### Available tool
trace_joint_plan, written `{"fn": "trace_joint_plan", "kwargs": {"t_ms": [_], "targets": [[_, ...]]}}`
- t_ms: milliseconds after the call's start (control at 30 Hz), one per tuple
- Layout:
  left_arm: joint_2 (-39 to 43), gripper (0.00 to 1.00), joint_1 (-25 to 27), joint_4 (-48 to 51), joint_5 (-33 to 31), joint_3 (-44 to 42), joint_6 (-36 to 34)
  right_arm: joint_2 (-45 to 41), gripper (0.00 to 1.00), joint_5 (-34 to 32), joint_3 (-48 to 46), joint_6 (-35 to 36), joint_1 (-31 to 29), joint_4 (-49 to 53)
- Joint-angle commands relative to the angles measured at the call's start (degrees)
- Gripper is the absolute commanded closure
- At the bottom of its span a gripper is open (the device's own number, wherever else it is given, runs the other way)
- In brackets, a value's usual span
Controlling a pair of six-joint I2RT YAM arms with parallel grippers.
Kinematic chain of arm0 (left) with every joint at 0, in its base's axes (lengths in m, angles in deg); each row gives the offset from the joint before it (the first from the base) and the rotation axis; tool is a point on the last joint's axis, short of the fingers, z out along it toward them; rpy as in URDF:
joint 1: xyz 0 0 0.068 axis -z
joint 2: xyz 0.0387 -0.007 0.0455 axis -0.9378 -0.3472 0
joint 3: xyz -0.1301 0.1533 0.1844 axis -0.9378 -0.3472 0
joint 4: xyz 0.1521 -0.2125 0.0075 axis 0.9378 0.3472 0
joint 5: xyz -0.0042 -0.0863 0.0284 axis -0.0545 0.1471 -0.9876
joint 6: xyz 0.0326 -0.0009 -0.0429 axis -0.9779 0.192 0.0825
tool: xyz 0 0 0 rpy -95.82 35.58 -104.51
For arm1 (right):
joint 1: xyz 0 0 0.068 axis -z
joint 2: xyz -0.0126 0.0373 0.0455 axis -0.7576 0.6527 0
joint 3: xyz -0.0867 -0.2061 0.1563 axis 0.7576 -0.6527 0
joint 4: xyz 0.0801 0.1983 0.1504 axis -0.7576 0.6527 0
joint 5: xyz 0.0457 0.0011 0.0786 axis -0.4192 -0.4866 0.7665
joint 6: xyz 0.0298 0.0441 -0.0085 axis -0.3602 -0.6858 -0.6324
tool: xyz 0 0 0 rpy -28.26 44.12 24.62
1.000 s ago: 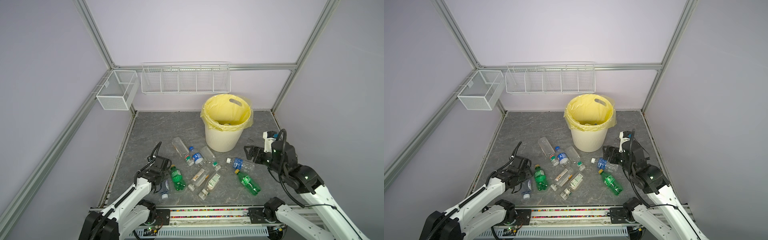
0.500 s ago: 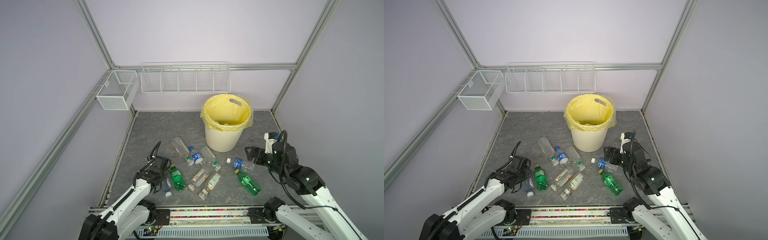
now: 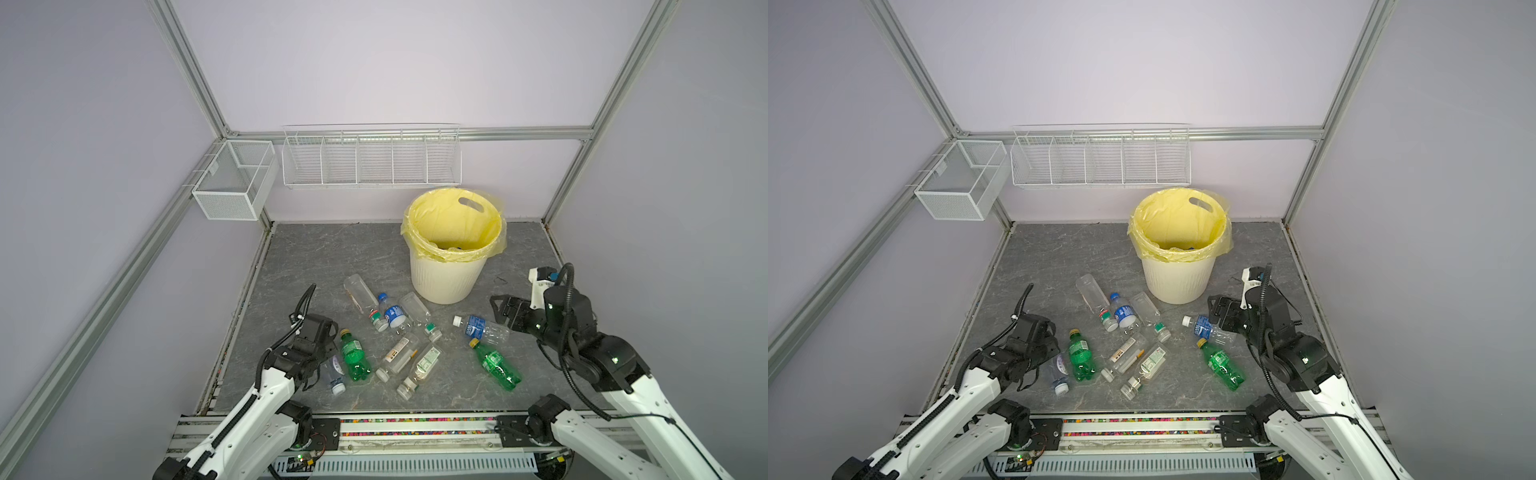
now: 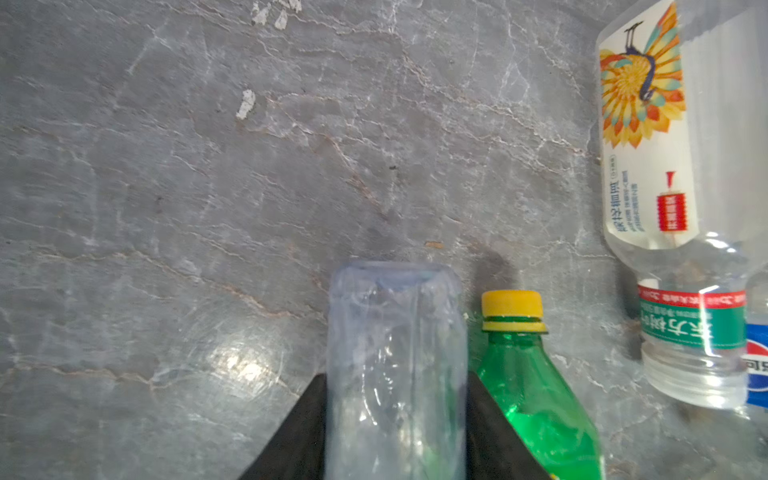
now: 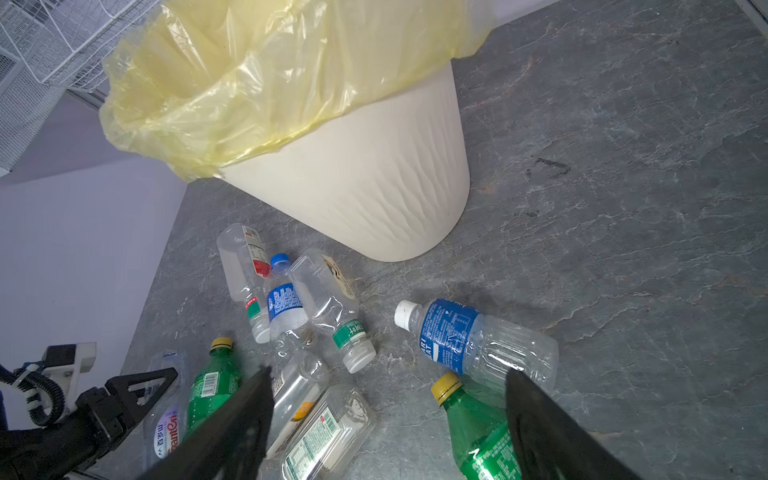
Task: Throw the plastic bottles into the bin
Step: 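Close the left gripper around the crushed clear bottle, then lift the crushed clear bottle with the left gripper over the bin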
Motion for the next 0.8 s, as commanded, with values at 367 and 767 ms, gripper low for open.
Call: {"fn": "trace_joint_plan", "kwargs": {"t_ms": [367,767], "targets": [[5.2,0.54,-0.3,7.2,1.3,7.2,-0.5,0.7,0.12,-0.2,-4.5,-0.5,0.1,-0.5],[3.6,0.55,-0.3,9.7,5.7,13.9,-2.0,4.9,0.12,2.0,-9.0,-0.6,0.1,-2.2]]}}
